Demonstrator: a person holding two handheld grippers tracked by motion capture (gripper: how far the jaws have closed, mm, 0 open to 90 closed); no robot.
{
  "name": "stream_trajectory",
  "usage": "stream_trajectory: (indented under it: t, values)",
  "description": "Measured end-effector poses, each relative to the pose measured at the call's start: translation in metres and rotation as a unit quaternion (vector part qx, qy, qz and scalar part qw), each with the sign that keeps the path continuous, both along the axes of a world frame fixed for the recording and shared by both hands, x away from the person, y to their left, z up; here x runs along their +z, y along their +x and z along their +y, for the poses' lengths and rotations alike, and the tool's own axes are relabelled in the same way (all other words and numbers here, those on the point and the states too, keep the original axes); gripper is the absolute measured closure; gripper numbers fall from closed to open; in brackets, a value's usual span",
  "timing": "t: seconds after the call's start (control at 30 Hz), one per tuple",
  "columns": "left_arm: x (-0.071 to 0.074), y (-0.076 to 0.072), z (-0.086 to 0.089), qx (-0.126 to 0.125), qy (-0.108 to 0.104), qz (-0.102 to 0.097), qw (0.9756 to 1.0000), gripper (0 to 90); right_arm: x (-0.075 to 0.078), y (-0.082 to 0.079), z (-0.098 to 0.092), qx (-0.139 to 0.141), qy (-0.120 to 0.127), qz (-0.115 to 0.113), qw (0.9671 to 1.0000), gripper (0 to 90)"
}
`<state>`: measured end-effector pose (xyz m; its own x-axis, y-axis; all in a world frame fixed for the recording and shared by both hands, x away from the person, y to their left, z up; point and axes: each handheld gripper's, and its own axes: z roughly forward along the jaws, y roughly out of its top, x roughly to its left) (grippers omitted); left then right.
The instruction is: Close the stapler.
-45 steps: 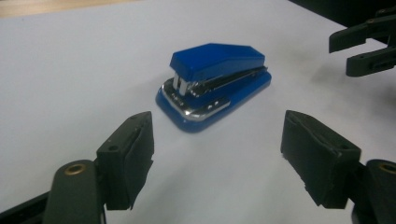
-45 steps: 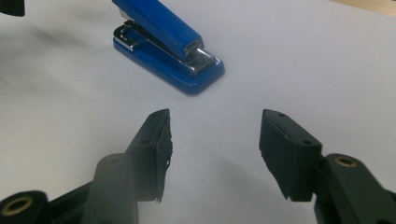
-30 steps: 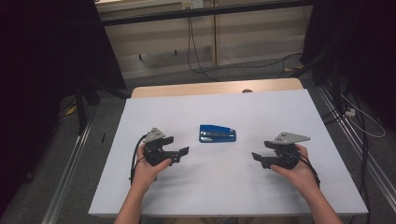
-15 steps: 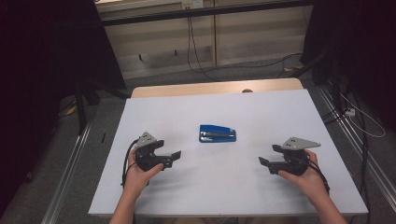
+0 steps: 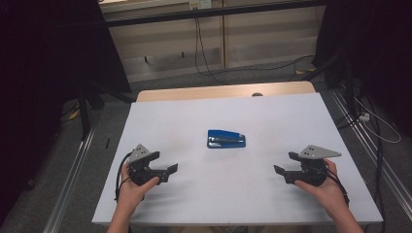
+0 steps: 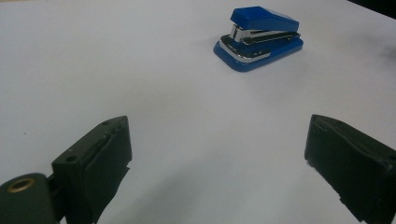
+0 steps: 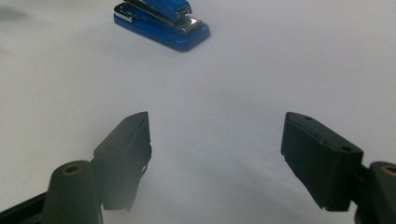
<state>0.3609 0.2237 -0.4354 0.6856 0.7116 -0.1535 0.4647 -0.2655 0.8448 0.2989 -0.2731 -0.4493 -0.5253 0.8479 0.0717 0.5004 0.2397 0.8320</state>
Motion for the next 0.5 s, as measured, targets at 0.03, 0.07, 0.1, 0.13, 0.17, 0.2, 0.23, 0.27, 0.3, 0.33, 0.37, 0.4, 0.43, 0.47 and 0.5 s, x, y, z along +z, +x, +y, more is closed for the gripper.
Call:
stream_trajectory:
  t: [0.03,0.07,0.1,0.13,0.17,0.2,0.23,0.27,0.3,0.33,0.37,0.4,0.43,0.47,0.5]
  values:
    - [0.000,-0.001,0.002,0.001,0.003,-0.002,1.0000,7.6,0.000,0.000,0.000,0.001,-0.001,0.000,1.0000,24.2]
    - [0.000,-0.002,0.003,0.001,0.004,-0.002,1.0000,7.6,0.000,-0.001,0.000,0.001,-0.002,-0.001,1.0000,24.2]
    - [0.000,-0.002,0.005,0.002,0.004,-0.003,1.0000,7.6,-0.001,-0.001,0.000,0.001,-0.002,-0.001,1.0000,24.0]
    - [0.000,-0.003,0.006,0.004,0.004,-0.004,1.0000,7.6,-0.001,-0.002,0.000,0.001,-0.001,-0.001,1.0000,24.0]
    - [0.001,-0.004,0.008,0.004,0.004,-0.004,1.0000,7.6,-0.001,-0.003,-0.001,0.000,0.001,0.000,1.0000,24.0]
    - [0.001,-0.005,0.009,0.006,0.005,-0.005,1.0000,7.6,-0.002,-0.003,-0.001,0.002,-0.001,0.001,1.0000,24.0]
    - [0.001,-0.005,0.011,0.008,0.005,-0.005,0.9999,7.6,-0.002,-0.004,-0.002,0.001,-0.002,0.002,1.0000,23.9]
    - [0.001,-0.005,0.012,0.006,0.007,-0.006,0.9999,7.6,-0.003,-0.005,-0.002,0.000,0.000,0.003,1.0000,23.8]
    - [0.001,-0.006,0.013,0.007,0.007,-0.007,0.9999,7.6,-0.003,-0.005,-0.002,0.000,0.000,0.002,1.0000,23.8]
    - [0.001,-0.007,0.015,0.009,0.008,-0.007,0.9999,7.6,-0.003,-0.006,-0.003,0.000,0.000,0.003,1.0000,23.8]
    - [0.001,-0.007,0.016,0.010,0.008,-0.008,0.9999,7.6,-0.003,-0.007,-0.003,-0.002,0.001,0.002,1.0000,23.7]
    - [0.002,-0.008,0.018,0.012,0.010,-0.009,0.9998,7.6,-0.003,-0.007,-0.003,-0.002,0.001,0.003,1.0000,23.6]
    - [0.002,-0.008,0.019,0.013,0.008,-0.008,0.9998,7.6,-0.003,-0.008,-0.003,-0.002,0.003,0.002,1.0000,23.6]
    - [0.002,-0.008,0.020,0.014,0.007,-0.008,0.9998,7.6,-0.003,-0.008,-0.003,-0.003,0.003,0.001,1.0000,23.5]
    - [0.002,-0.009,0.022,0.015,0.009,-0.008,0.9998,7.6,-0.002,-0.009,-0.003,-0.003,0.004,0.000,1.0000,23.4]
